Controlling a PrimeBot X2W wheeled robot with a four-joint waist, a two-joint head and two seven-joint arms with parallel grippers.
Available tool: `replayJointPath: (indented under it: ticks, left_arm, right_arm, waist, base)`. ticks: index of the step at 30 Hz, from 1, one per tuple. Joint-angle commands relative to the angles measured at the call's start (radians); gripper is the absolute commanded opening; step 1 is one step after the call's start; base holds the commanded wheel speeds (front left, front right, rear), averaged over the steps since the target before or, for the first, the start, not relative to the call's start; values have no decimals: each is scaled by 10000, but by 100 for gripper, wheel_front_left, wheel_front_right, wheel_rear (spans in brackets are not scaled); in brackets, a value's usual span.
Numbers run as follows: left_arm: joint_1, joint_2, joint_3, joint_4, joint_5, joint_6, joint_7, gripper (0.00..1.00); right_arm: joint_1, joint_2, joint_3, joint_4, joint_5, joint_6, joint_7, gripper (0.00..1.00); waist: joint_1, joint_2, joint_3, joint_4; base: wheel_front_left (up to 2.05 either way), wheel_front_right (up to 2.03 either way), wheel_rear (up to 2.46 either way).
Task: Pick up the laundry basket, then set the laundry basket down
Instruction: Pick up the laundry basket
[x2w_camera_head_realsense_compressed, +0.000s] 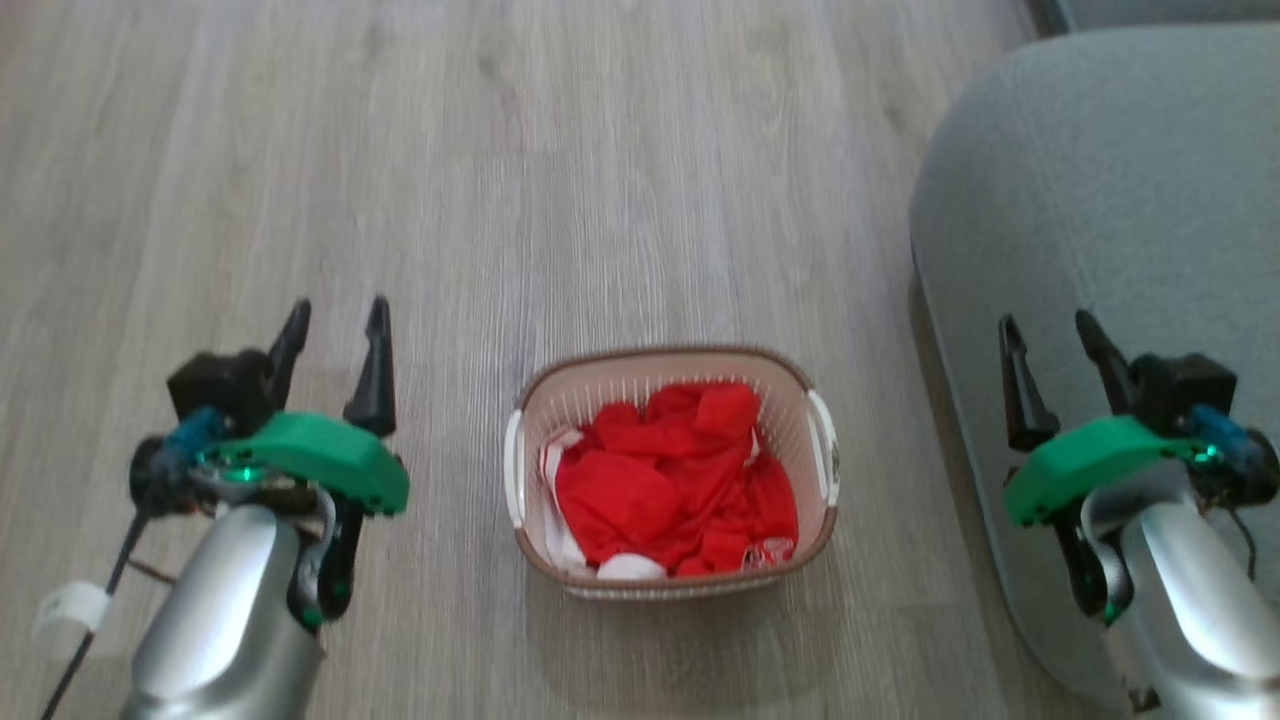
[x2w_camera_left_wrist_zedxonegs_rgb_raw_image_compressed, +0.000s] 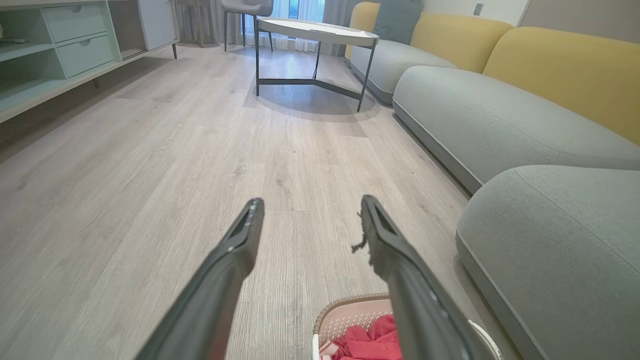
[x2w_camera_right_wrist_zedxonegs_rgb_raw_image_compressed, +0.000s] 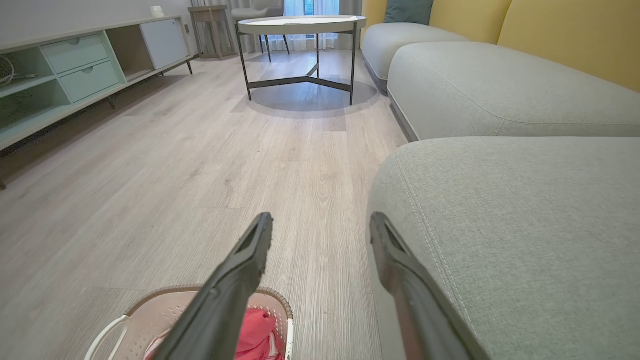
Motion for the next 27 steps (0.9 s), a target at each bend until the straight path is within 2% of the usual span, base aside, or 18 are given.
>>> replayJointPath:
  ticks: [1, 11, 27]
  left_arm:
    - [-619, 222, 334, -238, 99, -71, -113, 100]
    - [-1896, -2, 314, 390, 224, -392, -265, 100]
    - [-4356, -710, 223, 2760, 677, -1215, -317, 100]
  right_arm:
    - [-421, 4, 124, -304, -95, -13, -118, 100]
    - [-1454, 385, -126, -260, -558, -13, -118, 100]
    - [-3243, 826, -32, 911, -1045, -13, -118, 100]
  waist:
    - [0, 0, 433, -5]
    - [0, 0, 2584, -16]
    - [0, 0, 5410, 56]
  base:
    - [0, 0, 0]
    - [0, 0, 0]
    - [0, 0, 0]
